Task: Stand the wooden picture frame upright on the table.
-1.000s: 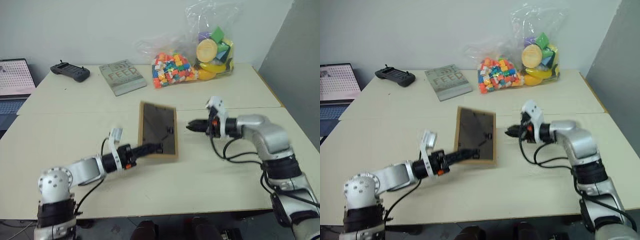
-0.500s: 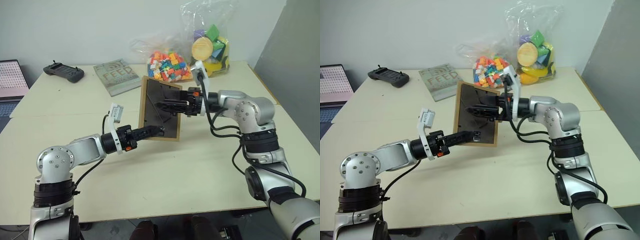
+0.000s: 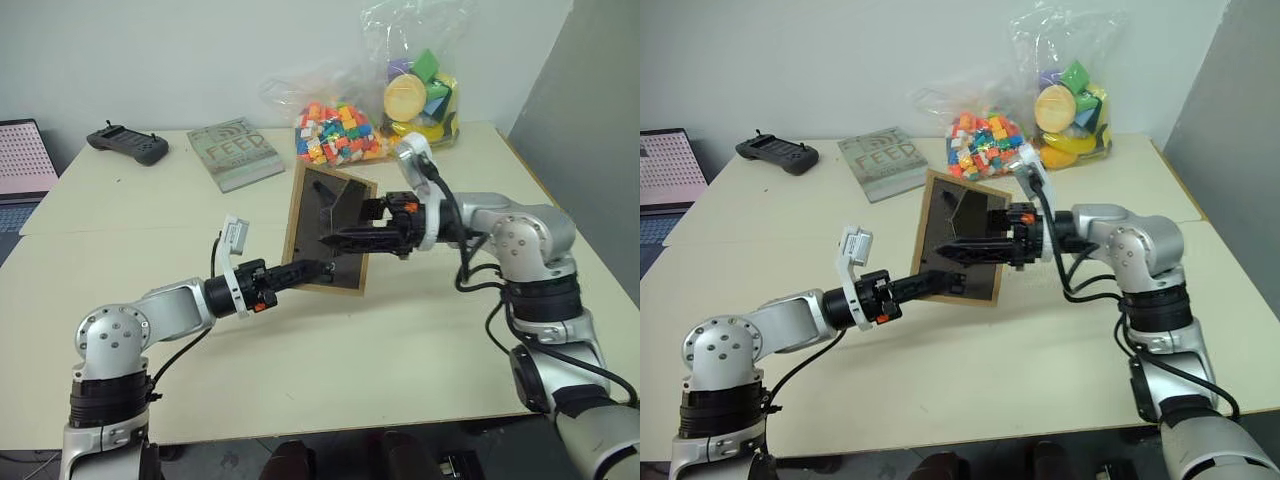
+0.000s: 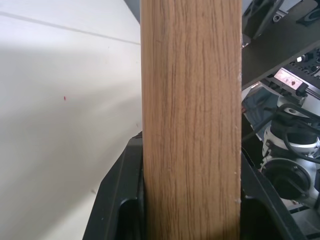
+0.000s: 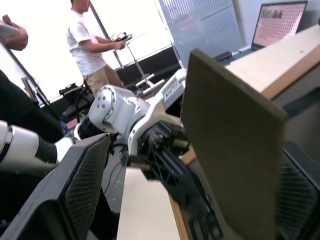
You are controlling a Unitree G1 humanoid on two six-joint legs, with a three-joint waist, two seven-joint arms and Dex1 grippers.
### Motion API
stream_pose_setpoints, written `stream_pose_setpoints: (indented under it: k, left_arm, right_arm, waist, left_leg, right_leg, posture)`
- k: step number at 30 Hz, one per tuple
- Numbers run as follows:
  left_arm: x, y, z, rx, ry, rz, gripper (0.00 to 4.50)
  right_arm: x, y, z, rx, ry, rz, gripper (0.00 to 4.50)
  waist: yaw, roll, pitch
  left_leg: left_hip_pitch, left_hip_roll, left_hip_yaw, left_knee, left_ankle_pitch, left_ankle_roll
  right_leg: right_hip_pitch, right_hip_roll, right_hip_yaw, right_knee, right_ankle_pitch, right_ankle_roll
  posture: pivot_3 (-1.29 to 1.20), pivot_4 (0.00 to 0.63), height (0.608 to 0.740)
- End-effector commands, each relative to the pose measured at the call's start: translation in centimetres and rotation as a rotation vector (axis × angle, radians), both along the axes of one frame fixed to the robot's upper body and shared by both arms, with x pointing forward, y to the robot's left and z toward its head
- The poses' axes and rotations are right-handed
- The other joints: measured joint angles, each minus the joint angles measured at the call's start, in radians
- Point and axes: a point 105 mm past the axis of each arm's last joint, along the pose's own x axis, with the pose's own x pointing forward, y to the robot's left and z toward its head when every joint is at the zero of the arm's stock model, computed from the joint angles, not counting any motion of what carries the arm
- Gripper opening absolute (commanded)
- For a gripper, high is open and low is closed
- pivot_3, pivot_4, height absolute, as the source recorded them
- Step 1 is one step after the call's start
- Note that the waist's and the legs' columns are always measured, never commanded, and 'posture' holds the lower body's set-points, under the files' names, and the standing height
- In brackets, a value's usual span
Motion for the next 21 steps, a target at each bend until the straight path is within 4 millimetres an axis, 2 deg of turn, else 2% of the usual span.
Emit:
stream_pose_setpoints:
  k: [1, 5, 9, 11, 14, 17, 21]
  left_arm:
    - [-0.1, 0.5, 1.3, -0.087, 0.023, 0.011, 1.3]
    - [-0.9, 0.5, 1.4, -0.174, 0.147, -0.033, 1.3]
    - [-1.1, 0.3, 1.6, -0.224, 0.203, -0.066, 1.3]
    - [-1.0, 0.0, 1.8, -0.241, 0.199, -0.082, 1.3]
    - [-1.1, -0.5, 2.2, -0.263, 0.189, -0.115, 1.3]
    - [-1.6, -1.0, 2.3, -0.26, 0.183, -0.157, 1.3]
    - [-1.9, -1.5, 2.1, -0.261, 0.185, -0.168, 1.3]
  right_arm:
    - [1.5, -3.4, 0.3, -0.061, -0.151, -0.194, 4.48]
    - [3.3, -6.3, 0.0, -0.179, -0.497, -0.365, 4.48]
    - [5.3, -7.6, -1.8, -0.377, -1.15, -0.477, 4.48]
    - [5.3, -7.3, -2.7, -0.399, -1.413, -0.447, 4.48]
    - [4.3, -5.5, -3.4, -0.345, -1.722, -0.331, 4.48]
    - [3.9, -3.5, -2.8, -0.239, -1.872, -0.303, 4.48]
    - [4.1, -1.6, -2.6, -0.162, -1.951, -0.283, 4.48]
  waist:
    - [0.001, 0.0, 0.0]
    - [0.001, -0.001, 0.0]
    - [-0.003, -0.001, 0.0]
    - [-0.003, -0.001, 0.0]
    - [-0.003, -0.002, 0.001]
    - [-0.008, -0.002, 0.001]
    - [-0.005, -0.002, 0.001]
  left_leg:
    - [0.0, 0.0, 0.0, 0.0, 0.0, 0.0]
    - [0.0, 0.0, 0.0, 0.0, 0.0, 0.0]
    - [0.002, 0.0, 0.001, 0.0, 0.0, 0.0]
    - [0.002, 0.0, 0.003, 0.0, 0.002, -0.004]
    - [0.002, 0.0, 0.005, 0.0, 0.003, -0.006]
    - [0.003, 0.001, 0.006, 0.0, 0.004, -0.007]
    - [0.003, 0.001, 0.006, 0.0, 0.006, -0.011]
  right_leg:
    - [0.0, 0.0, 0.0, 0.0, 0.0, 0.0]
    - [0.0, 0.0, 0.0, 0.0, 0.0, 0.0]
    - [0.001, 0.001, 0.001, 0.0, 0.0, 0.001]
    - [0.002, 0.0, 0.001, 0.0, -0.001, 0.001]
    - [0.001, 0.001, 0.002, 0.001, -0.001, 0.001]
    - [0.001, 0.001, 0.004, 0.001, -0.001, 0.001]
    - [0.001, 0.002, 0.004, 0.001, -0.001, 0.001]
  posture:
    - [0.0, 0.15, 0.74]
    - [0.0, 0.15, 0.74]
    - [0.0, 0.15, 0.74]
    - [0.0, 0.15, 0.74]
    - [0.0, 0.15, 0.74]
    - [0.0, 0.15, 0.74]
    - [0.0, 0.15, 0.74]
